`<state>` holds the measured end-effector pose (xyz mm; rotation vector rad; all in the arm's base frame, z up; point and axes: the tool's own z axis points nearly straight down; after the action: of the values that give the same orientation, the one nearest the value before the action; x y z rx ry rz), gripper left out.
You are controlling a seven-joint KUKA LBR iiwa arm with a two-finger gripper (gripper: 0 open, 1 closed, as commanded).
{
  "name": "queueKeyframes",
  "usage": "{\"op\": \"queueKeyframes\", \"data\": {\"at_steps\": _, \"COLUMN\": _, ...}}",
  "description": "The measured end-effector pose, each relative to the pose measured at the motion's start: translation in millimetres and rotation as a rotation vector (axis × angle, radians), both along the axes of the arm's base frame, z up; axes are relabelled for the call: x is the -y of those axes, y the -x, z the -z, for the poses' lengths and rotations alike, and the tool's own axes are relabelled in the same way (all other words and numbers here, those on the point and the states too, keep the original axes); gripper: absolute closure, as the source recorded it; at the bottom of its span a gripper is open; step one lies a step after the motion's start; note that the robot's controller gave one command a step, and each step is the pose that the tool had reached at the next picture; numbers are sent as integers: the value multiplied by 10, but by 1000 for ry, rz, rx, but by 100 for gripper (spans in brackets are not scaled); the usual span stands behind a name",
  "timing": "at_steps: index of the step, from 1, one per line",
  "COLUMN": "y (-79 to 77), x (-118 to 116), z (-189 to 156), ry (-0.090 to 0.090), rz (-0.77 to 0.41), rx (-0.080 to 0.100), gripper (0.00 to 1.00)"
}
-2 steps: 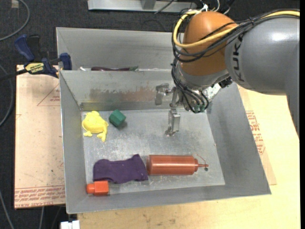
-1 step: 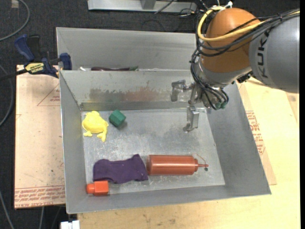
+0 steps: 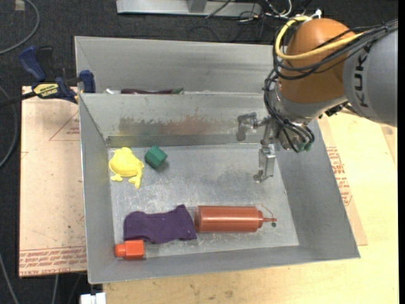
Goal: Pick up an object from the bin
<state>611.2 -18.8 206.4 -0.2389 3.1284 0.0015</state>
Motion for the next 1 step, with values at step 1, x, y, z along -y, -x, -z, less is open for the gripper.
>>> {"op": "queueKeyframes", "data": {"at_steps": 1, "y": 220, "x": -30, "z": 1, "ry": 2, "rz": -44, "rx": -1, "gripper": 0}}
